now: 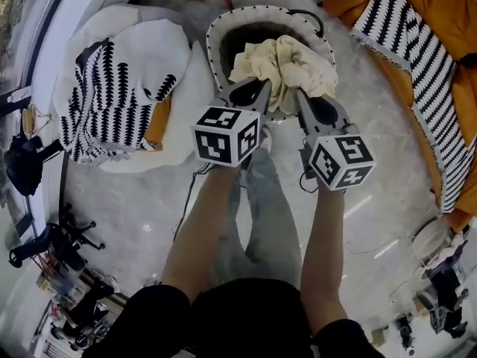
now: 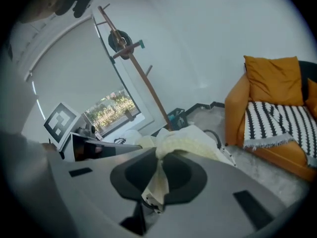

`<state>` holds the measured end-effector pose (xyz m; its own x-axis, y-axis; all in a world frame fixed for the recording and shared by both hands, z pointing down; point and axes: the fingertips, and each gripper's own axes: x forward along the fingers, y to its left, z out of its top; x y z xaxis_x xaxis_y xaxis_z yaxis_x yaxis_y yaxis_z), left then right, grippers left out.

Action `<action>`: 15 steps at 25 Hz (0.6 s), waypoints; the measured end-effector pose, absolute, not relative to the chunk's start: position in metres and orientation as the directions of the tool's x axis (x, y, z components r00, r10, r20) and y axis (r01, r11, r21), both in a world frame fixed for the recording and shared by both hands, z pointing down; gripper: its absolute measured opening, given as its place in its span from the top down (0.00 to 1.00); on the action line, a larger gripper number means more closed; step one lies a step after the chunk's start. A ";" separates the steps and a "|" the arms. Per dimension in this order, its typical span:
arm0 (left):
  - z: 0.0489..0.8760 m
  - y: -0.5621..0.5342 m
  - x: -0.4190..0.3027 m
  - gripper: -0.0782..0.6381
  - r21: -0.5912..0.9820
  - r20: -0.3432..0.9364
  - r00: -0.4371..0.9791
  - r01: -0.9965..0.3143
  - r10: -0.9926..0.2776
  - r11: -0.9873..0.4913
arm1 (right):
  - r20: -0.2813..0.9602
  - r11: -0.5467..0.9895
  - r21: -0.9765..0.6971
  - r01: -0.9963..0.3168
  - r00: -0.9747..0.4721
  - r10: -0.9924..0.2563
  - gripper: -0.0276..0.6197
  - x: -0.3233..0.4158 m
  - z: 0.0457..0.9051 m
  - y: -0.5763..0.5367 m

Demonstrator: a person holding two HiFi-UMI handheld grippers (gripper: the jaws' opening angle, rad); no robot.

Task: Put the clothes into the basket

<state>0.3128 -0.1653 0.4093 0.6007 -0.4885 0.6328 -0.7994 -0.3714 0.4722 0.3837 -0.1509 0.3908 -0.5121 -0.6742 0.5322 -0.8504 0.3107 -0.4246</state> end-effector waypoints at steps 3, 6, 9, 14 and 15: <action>0.475 -0.167 0.308 0.84 0.476 0.676 0.578 -0.816 -0.458 -0.328 | 0.586 0.280 -0.428 -0.859 -0.500 -0.638 0.90 0.375 0.459 -0.153; 0.521 -0.155 0.296 0.84 0.438 0.728 0.527 -0.849 -0.438 -0.294 | 0.678 0.242 -0.428 -0.871 -0.486 -0.551 0.82 0.367 0.518 -0.137; 0.545 -0.150 0.276 0.84 0.412 0.743 0.491 -0.871 -0.454 -0.267 | 0.750 0.184 -0.389 -0.903 -0.426 -0.506 0.76 0.370 0.554 -0.120; 0.542 -0.135 0.250 0.85 0.435 0.726 0.483 -0.874 -0.489 -0.218 | 0.771 0.159 -0.366 -0.917 -0.394 -0.499 0.86 0.370 0.556 -0.101; 0.535 -0.131 0.247 0.86 0.445 0.718 0.490 -0.869 -0.494 -0.214 | 0.761 0.157 -0.378 -0.913 -0.402 -0.510 0.89 0.368 0.548 -0.101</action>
